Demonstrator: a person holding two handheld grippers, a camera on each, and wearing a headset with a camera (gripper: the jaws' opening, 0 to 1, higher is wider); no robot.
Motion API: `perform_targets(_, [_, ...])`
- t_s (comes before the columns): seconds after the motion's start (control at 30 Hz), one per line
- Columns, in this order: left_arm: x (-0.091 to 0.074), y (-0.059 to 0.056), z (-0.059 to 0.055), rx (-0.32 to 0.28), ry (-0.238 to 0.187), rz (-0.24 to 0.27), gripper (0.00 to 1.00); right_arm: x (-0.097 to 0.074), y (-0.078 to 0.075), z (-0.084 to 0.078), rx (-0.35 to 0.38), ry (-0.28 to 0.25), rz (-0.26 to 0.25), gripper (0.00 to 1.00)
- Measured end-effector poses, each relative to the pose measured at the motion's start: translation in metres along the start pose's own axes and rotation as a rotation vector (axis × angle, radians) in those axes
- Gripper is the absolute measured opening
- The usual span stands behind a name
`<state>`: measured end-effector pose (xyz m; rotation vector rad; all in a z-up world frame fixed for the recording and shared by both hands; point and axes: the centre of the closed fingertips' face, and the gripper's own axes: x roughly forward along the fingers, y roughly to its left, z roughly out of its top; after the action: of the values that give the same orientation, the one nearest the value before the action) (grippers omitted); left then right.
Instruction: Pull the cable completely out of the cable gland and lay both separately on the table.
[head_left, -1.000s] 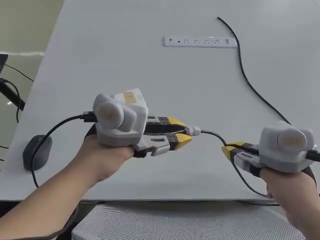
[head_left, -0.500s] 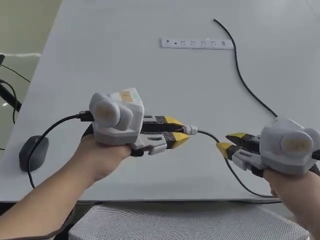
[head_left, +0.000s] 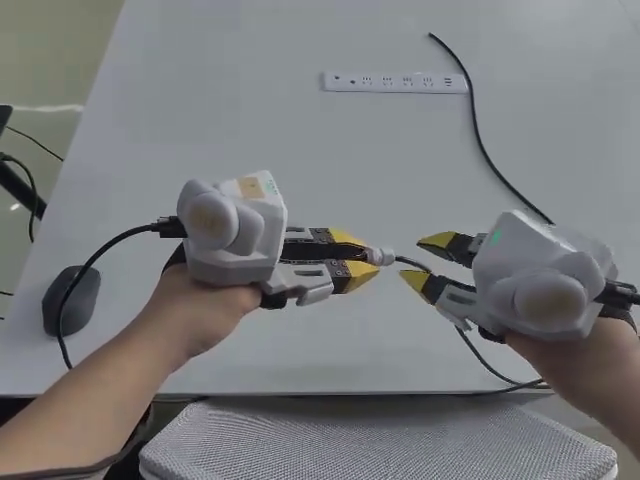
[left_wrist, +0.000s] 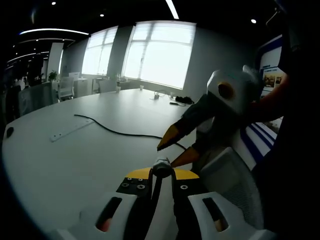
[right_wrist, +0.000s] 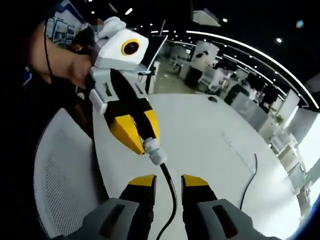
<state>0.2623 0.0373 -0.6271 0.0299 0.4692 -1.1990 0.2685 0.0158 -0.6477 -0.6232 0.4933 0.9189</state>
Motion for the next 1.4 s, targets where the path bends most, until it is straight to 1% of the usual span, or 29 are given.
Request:
perform_targets(0.03, [0.0,0.0,0.0,0.0,0.0,0.0,0.15,0.001,0.0,0.0,-0.006,-0.001,-0.002,0.15])
perform_targets(0.13, [0.0,-0.002,0.0,-0.002,0.002,0.0,0.15,0.003,0.004,0.001,-0.026,0.004,0.009,0.09])
perform_targets(0.33, [0.002,-0.006,-0.002,-0.004,0.007,-0.002,0.15,0.003,0.006,0.004,-0.093,-0.008,0.011,0.05])
perform_targets(0.43, [0.004,-0.008,-0.002,-0.006,0.009,-0.001,0.15,0.004,0.007,0.003,-0.115,-0.003,0.017,0.01])
perform_targets(0.57, [0.004,-0.009,-0.001,-0.001,0.013,0.0,0.15,0.002,0.007,0.002,-0.125,-0.008,0.021,0.0])
perform_targets(0.73, [0.005,-0.007,0.0,-0.01,0.004,0.005,0.15,0.002,0.005,0.003,-0.149,-0.019,0.025,0.0])
perform_targets(0.83, [0.005,-0.007,0.0,-0.009,0.004,0.009,0.15,0.002,0.003,0.003,-0.142,-0.023,0.027,0.0])
perform_targets(0.87, [0.005,-0.006,0.001,-0.009,0.0,0.011,0.15,0.002,0.002,0.003,-0.135,-0.027,0.021,0.0])
perform_targets(0.97, [0.005,-0.005,0.002,-0.011,-0.007,0.019,0.15,0.002,0.001,0.004,-0.113,-0.034,0.024,0.0])
perform_targets(1.03, [0.005,-0.005,0.002,-0.013,-0.009,0.019,0.15,0.003,0.0,0.002,-0.108,-0.031,0.026,0.0])
perform_targets(1.07, [0.005,-0.005,0.002,-0.01,-0.009,0.02,0.15,0.003,-0.002,0.001,-0.092,-0.03,0.028,0.0])
perform_targets(1.27, [0.005,-0.004,0.005,-0.005,-0.014,0.023,0.15,0.003,-0.007,-0.005,-0.05,-0.039,0.026,0.0])
perform_targets(1.4, [0.006,-0.003,0.007,-0.002,-0.015,0.026,0.15,0.003,-0.013,-0.009,0.02,-0.051,0.025,0.0])
